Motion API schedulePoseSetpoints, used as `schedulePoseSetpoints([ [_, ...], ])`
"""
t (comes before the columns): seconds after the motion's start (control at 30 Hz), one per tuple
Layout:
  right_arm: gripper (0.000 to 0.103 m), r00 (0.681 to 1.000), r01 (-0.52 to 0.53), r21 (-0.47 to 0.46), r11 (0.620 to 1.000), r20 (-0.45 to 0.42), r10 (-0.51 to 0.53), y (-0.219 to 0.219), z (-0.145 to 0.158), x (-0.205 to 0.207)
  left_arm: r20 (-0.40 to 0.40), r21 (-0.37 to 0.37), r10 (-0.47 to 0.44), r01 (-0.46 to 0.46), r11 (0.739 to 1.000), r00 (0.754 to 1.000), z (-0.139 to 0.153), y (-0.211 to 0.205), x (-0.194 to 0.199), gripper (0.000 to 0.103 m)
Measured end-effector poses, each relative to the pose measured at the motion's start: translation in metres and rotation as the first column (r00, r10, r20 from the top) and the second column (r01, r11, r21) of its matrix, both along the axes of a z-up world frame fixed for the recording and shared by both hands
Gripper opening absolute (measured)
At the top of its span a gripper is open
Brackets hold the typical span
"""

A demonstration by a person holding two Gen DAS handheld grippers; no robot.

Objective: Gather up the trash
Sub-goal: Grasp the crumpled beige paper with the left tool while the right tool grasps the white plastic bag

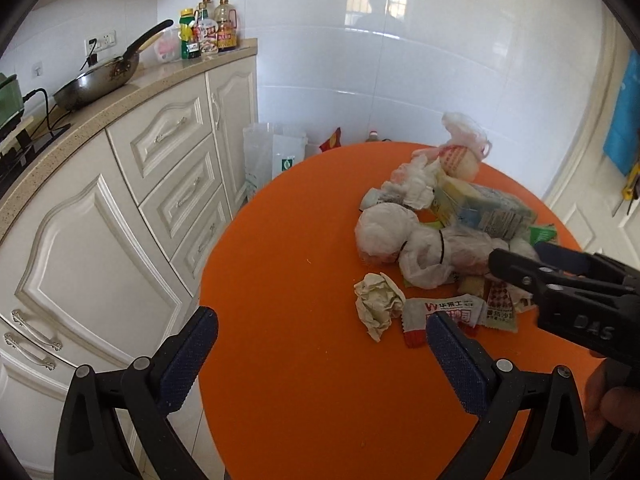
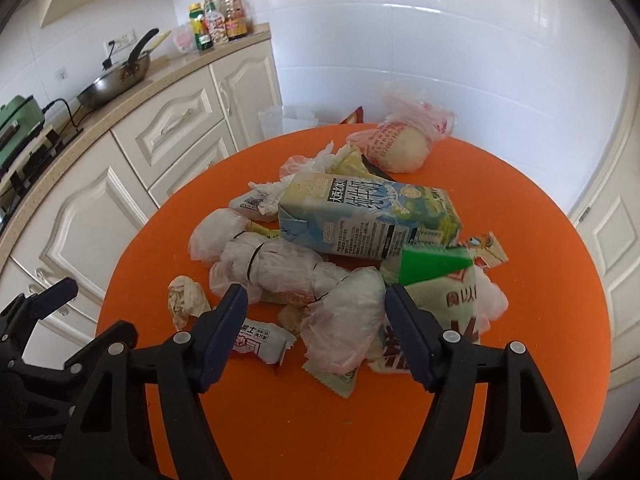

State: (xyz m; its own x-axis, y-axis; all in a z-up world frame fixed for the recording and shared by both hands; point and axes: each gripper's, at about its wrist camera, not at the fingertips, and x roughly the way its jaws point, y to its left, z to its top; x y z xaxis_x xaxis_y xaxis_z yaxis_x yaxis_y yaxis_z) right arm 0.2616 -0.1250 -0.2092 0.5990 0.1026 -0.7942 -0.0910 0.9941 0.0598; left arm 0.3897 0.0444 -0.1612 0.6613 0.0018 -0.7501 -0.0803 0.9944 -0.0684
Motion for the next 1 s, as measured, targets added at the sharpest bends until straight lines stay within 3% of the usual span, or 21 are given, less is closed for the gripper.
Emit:
schedulePoseSetpoints([
  [0.17, 0.073, 0.994, -0.106, -0.046, 0.993, 0.023, 0.107, 0.004, 0.009, 0.008, -0.022, -0.015, -0.015, 0.014, 1.0, 1.0, -0.017, -0.004, 0.021, 0.102],
  [0.37, 0.074, 0.981, -0.19, -0.054, 0.98, -0.058, 0.187, 0.013, -0.01, 0.032, -0.062, 0.004, -0.056, 0.057, 0.998, 0.997, -0.051, -0.011, 0.046, 0.099],
  [0.57, 0.073, 0.957, -0.265, -0.052, 0.963, -0.141, 0.255, 0.022, -0.025, 0.049, -0.067, -0.006, -0.077, 0.077, 0.997, 0.995, -0.069, -0.008, 0.054, 0.068],
  [0.83, 0.072, 0.923, -0.351, -0.052, 0.935, -0.19, 0.336, 0.045, -0.047, 0.063, -0.063, -0.058, -0.082, 0.079, 0.995, 0.995, -0.074, 0.016, 0.052, 0.026],
  [0.87, 0.071, 0.924, -0.348, -0.073, 0.935, -0.197, 0.328, 0.046, -0.047, 0.061, -0.07, -0.074, -0.087, 0.082, 0.994, 0.994, -0.074, 0.02, 0.05, 0.026],
  [1.0, 0.071, 0.925, -0.355, -0.004, 0.935, -0.144, 0.351, 0.043, -0.031, 0.057, -0.071, -0.065, -0.084, 0.079, 0.995, 0.994, -0.071, 0.029, 0.043, 0.026],
])
